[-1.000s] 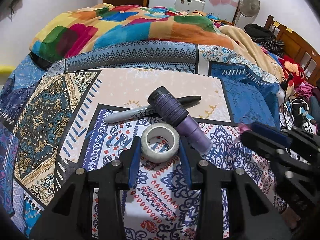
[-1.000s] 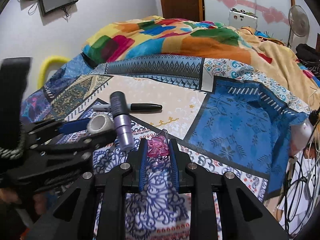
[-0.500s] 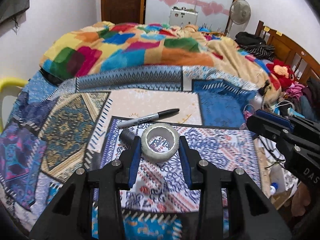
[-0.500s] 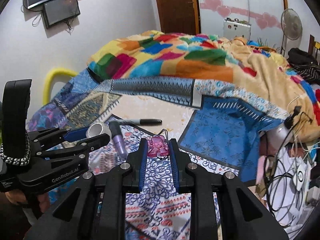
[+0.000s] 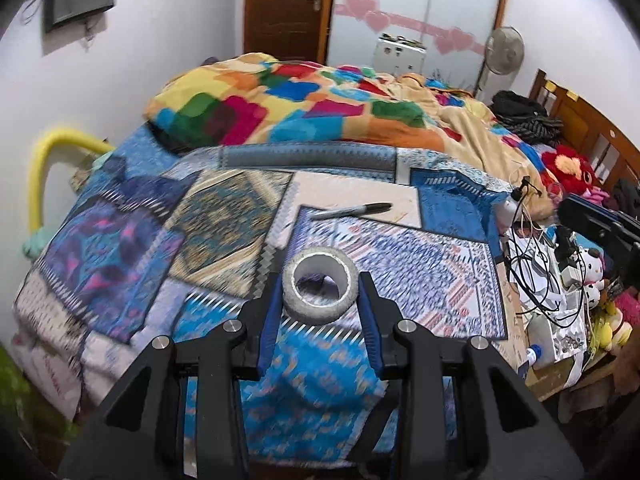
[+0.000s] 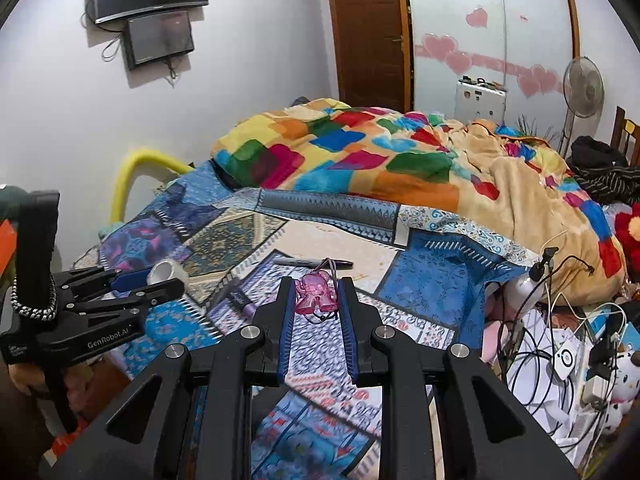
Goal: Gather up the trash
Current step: 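Carry the tape roll and hair clip with both grippers over the trash bin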
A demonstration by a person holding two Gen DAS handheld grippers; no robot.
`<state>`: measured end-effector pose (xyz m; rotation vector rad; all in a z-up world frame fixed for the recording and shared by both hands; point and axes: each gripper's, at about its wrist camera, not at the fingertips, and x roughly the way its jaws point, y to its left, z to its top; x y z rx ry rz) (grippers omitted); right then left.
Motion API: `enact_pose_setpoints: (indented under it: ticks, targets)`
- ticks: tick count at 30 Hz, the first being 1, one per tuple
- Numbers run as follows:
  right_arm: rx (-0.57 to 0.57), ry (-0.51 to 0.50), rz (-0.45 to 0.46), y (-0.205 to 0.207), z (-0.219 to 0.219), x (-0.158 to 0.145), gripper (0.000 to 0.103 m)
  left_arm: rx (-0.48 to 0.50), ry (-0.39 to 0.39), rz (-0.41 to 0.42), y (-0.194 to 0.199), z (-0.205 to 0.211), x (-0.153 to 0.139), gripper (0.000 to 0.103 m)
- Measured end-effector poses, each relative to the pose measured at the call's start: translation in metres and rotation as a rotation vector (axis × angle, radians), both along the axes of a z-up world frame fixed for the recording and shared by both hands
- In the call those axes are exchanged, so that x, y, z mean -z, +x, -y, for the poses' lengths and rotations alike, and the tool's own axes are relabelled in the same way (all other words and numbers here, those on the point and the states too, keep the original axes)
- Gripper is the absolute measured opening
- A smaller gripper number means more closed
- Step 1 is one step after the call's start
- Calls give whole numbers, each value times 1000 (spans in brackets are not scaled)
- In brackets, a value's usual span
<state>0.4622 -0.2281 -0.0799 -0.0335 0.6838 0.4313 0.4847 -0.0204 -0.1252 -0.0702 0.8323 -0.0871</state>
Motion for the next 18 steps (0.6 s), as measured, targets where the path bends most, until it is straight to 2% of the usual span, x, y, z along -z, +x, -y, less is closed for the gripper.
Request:
enact_pose_setpoints:
  ticks: [7,18]
  targets:
    - [-57,0,12,-36,-22,-14,20,-96,-16,12,-61,-50,-13,36]
    - [-203,5,14,-101,-93,-25,20,-227,-7,32,-170,-128,-31,36]
